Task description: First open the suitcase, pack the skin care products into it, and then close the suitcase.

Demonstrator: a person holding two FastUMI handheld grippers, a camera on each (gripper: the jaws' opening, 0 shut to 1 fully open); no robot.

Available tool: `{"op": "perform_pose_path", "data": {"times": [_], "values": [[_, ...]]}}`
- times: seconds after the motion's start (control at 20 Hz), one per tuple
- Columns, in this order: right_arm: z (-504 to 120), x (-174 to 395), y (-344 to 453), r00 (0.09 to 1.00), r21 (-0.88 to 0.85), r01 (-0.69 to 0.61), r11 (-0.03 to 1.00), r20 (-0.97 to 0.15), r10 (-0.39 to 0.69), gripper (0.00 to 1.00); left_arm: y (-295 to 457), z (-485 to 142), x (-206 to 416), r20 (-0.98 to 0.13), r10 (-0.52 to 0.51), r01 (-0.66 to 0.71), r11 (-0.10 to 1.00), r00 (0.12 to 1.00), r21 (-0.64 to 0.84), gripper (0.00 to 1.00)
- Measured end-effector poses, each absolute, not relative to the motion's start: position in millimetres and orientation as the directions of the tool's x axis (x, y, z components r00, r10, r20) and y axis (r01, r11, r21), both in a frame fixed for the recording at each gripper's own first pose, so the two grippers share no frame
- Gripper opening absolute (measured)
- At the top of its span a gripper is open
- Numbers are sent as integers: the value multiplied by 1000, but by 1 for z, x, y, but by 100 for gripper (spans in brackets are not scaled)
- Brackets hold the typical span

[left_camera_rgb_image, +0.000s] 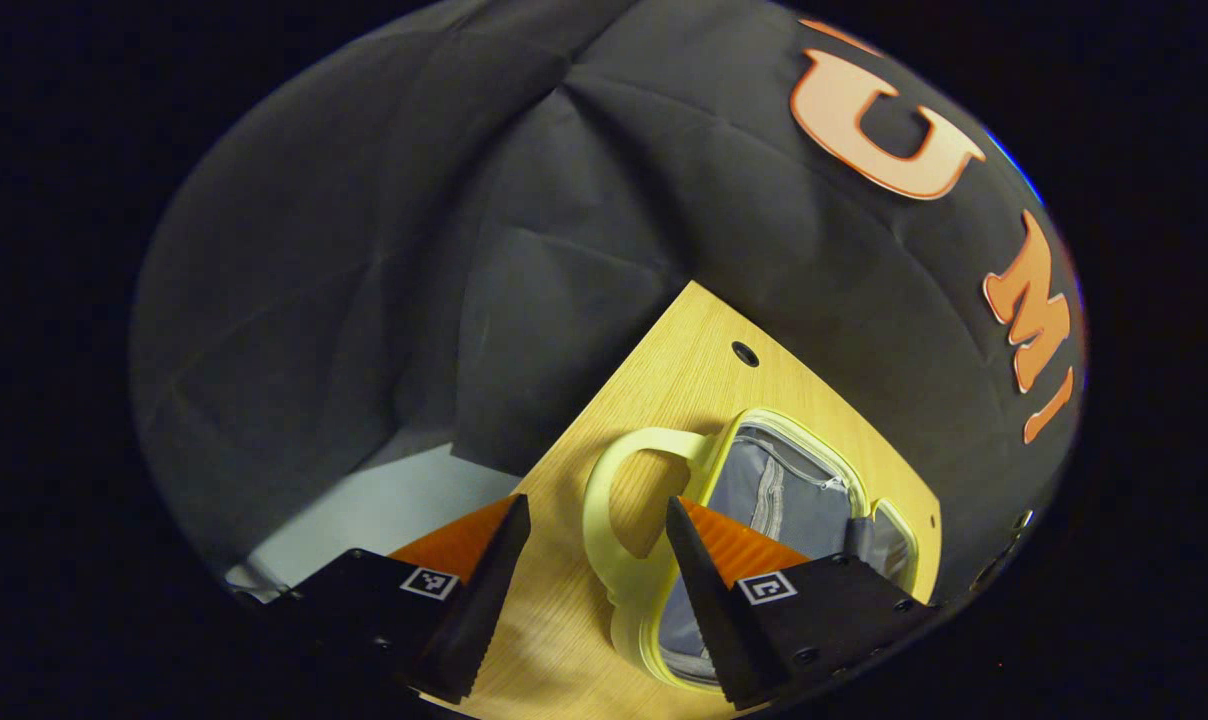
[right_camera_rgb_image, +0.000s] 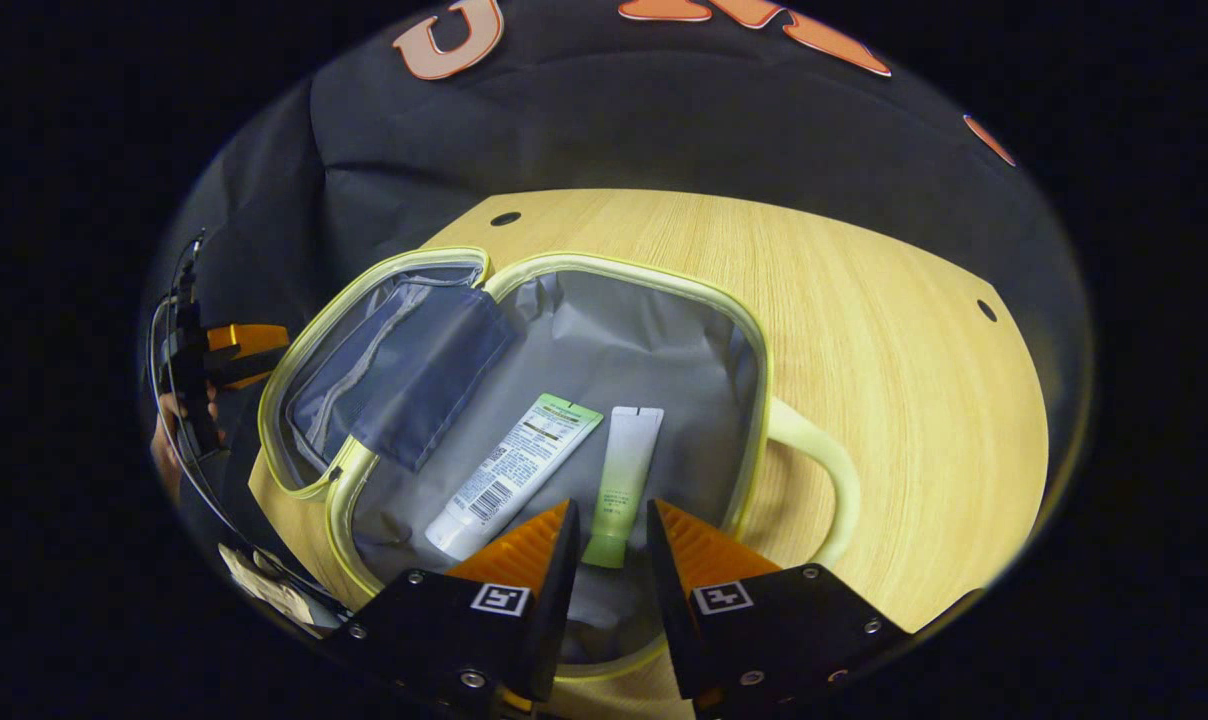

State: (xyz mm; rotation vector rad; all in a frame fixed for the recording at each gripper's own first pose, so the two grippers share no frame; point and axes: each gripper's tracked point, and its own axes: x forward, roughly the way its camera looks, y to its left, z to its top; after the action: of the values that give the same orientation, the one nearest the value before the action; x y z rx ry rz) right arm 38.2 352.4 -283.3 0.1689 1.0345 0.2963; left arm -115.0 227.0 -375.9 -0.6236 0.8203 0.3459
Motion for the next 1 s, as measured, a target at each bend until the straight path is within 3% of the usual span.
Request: {"op": "perform_pose_path", "data": {"times": [0.15, 0.25, 0.35, 0.4, 0.45, 0.5, 0.55, 0.65, 0.7, 0.75, 0.8, 1.0], "values": [[-262, 45, 332, 544, 230, -155, 961, -792, 278, 46, 230, -390, -110, -770, -1, -523, 734, 638, -434, 83], [-245, 53, 315, 602, 209, -137, 968, -759, 249, 60, 223, -405, -103, -792, -31, -529, 728, 609, -436, 69], [-229, 59, 297, 650, 195, -112, 974, -728, 220, 63, 209, -420, -96, -800, -89, -508, 730, 593, -457, 40], [-222, 61, 290, 665, 193, -98, 976, -717, 209, 70, 207, -421, -95, -808, -101, -504, 734, 581, -454, 27], [-219, 61, 284, 669, 190, -92, 978, -716, 202, 72, 204, -424, -90, -805, -111, -483, 749, 583, -453, 23], [-216, 59, 277, 675, 183, -85, 979, -713, 192, 72, 207, -422, -91, -810, -101, -466, 774, 578, -429, 22], [-213, 60, 271, 683, 175, -81, 981, -707, 183, 72, 203, -415, -89, -807, -80, -471, 777, 585, -419, 15], [-207, 59, 261, 700, 164, -75, 984, -694, 169, 67, 201, -405, -82, -801, -76, -438, 805, 594, -401, 12], [-205, 58, 257, 711, 160, -76, 984, -684, 166, 72, 204, -394, -83, -795, -62, -424, 819, 603, -386, 12], [-202, 60, 252, 723, 150, -76, 986, -673, 158, 73, 206, -382, -71, -784, -14, -425, 834, 621, -352, 11], [-202, 59, 246, 729, 132, -75, 988, -669, 145, 73, 206, -367, -76, -777, 7, -411, 852, 630, -325, 3], [-188, 59, 235, 760, 111, -103, 989, -632, 150, 76, 188, -306, -69, -722, 79, -312, 930, 687, -195, 1]]}}
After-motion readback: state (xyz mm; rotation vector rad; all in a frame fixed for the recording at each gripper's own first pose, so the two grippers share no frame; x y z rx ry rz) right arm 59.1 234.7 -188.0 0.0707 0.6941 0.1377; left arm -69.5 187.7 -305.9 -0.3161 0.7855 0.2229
